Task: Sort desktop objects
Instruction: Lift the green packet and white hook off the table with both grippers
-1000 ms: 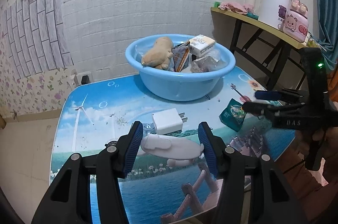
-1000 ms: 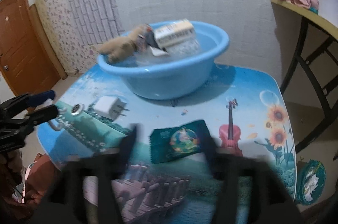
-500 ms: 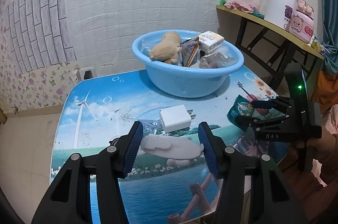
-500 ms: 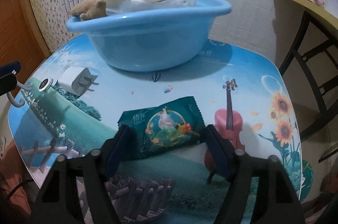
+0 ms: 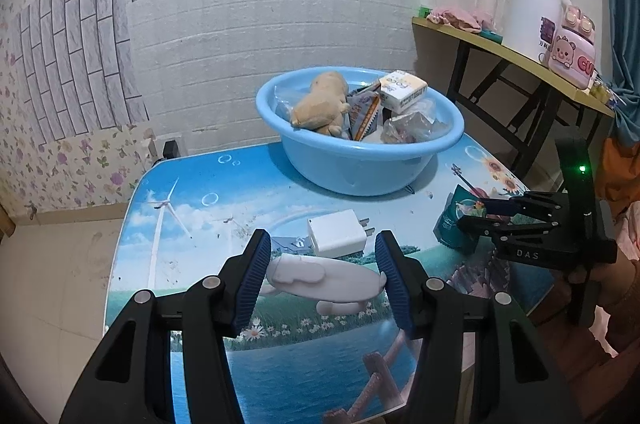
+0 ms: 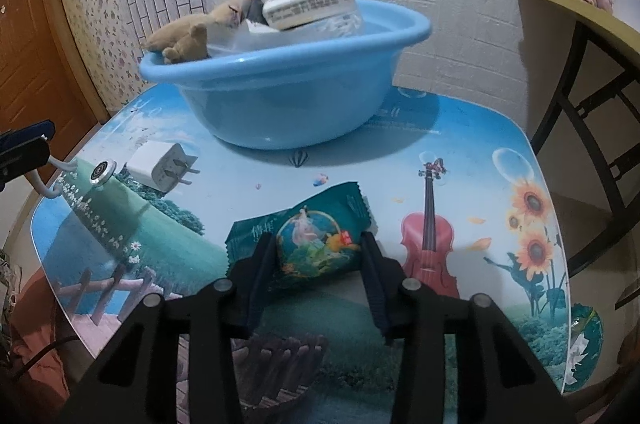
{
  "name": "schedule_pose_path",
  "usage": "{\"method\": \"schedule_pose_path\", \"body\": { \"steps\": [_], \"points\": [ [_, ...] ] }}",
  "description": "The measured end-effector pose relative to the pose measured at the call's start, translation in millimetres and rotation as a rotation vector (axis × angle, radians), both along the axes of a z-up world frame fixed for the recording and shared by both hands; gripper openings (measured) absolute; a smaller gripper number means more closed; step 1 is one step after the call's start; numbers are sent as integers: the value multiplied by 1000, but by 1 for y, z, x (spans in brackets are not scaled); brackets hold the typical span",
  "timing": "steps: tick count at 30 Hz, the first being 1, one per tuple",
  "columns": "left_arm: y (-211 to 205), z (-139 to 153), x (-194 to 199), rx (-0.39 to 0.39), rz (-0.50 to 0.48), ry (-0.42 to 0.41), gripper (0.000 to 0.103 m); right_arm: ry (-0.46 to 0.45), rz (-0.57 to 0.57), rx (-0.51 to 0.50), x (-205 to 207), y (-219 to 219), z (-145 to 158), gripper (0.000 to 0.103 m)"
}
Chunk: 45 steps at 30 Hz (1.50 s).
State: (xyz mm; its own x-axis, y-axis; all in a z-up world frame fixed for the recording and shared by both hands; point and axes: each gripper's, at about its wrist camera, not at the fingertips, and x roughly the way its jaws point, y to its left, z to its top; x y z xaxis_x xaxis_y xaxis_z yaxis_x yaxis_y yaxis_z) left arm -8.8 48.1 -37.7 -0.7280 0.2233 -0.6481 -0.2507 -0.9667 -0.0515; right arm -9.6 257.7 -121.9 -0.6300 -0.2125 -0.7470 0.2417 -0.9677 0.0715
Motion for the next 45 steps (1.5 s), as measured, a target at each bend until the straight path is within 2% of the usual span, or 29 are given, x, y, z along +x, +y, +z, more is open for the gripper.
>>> {"method": "schedule_pose_path", "body": {
  "steps": [10,11,12,15,18,20,21,22,24,34,43,44,45],
  "points": [
    [9,25,-5,-4,-28,62,54,87,-13,-56,10,9,40,39],
    [10,29,-7,-7,-34,72,54,101,-14,-62,11,11,46,36],
    [12,32,-9,-8,-38,80,54,115,-15,-66,12,12,52,19],
    [17,41,-19,2,-55,99,54,126,-1,-86,9,14,64,17],
    [22,45,-29,3,-59,110,54,104,13,-47,-1,13,57,17],
    [24,47,-32,12,-66,113,54,72,13,-69,-3,15,50,19],
    [25,46,-33,12,-69,111,54,55,16,-84,-4,16,46,26],
    [26,45,-34,7,-71,108,54,33,20,-95,-5,16,42,41],
    [26,42,-34,1,-71,101,54,-10,-11,-85,-5,14,31,56],
    [14,29,-31,19,-39,73,54,-139,-130,-55,-8,-18,-3,56],
    [6,23,-29,42,-29,66,54,-101,-176,82,-15,-38,-9,57],
    [5,23,-29,45,-29,67,54,-94,-177,79,-15,-39,-9,57],
    [4,23,-28,46,-28,68,54,-91,-171,80,-16,-39,-9,51]
  ]
}}
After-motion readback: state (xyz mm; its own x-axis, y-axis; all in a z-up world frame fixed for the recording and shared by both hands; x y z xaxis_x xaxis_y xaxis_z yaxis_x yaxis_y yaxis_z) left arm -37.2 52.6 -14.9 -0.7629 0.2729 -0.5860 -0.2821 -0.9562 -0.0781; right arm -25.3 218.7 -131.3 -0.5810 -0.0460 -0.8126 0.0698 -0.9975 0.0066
